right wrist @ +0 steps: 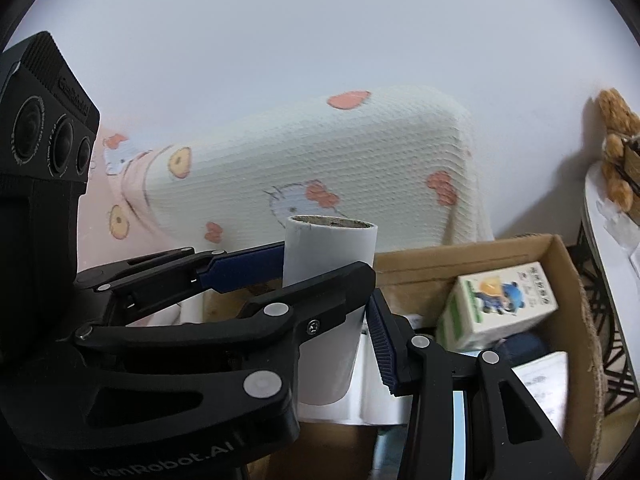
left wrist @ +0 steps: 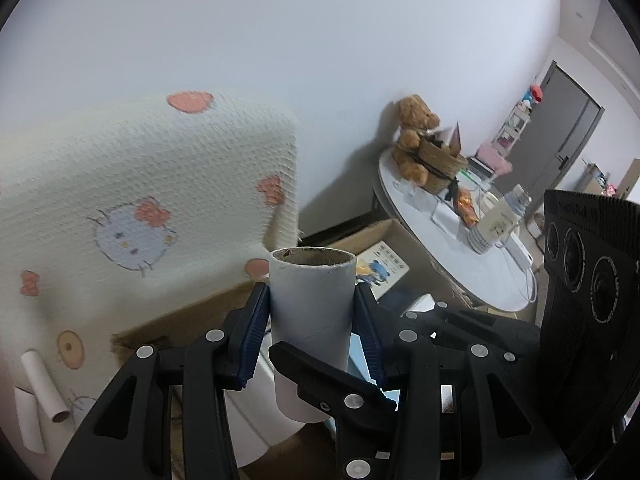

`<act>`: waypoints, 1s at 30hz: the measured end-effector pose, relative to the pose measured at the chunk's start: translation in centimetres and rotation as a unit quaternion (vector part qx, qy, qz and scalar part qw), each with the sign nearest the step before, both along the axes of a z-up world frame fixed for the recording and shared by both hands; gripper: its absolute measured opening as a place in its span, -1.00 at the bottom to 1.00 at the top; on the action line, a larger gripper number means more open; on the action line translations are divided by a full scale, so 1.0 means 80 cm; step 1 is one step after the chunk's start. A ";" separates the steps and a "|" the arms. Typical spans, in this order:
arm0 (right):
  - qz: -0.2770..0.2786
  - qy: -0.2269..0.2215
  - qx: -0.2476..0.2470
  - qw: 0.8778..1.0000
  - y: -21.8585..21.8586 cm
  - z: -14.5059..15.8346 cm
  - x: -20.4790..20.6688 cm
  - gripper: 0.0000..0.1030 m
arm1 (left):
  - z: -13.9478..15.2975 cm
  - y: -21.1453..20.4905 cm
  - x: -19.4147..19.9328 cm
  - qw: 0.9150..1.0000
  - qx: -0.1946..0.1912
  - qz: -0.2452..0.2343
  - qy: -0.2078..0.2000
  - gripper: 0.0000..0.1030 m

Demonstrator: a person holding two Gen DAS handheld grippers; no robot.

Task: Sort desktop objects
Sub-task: 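Lift the held tube with the left gripper and carry it to the cardboard box, then lower the tube among the white rolls in the box and open the left gripper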

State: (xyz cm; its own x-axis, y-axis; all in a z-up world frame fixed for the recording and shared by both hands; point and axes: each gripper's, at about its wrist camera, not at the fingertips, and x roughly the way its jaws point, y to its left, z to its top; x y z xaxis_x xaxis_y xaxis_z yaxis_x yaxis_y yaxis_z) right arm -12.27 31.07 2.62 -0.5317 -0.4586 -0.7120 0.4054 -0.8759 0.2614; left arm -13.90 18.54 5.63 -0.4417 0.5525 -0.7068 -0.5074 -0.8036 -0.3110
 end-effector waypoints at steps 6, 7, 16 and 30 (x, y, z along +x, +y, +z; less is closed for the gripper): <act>0.011 -0.065 0.004 0.998 0.018 -0.029 -0.015 -0.21 | -0.036 0.009 -0.015 0.997 -0.001 -0.005 -0.072 -0.09; 0.011 -0.073 0.002 0.997 0.020 -0.034 -0.017 -0.21 | -0.040 0.010 -0.017 0.997 0.000 -0.004 -0.082 -0.09; 0.027 -0.111 0.020 0.993 0.019 -0.067 -0.029 -0.21 | -0.075 0.012 -0.029 0.991 -0.021 0.032 -0.128 -0.09; 0.039 -0.133 0.052 0.989 0.013 -0.091 -0.033 -0.22 | -0.103 0.023 -0.037 0.979 -0.030 0.029 -0.199 -0.08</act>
State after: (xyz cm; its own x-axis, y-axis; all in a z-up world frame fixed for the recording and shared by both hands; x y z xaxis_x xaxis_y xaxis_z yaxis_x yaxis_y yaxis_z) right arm -14.88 32.15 -4.65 -0.2852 -0.4070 -0.8677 0.4011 -0.8730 0.2776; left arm -16.88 20.36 -2.58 -0.1545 0.4873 -0.8594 -0.3098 -0.8499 -0.4262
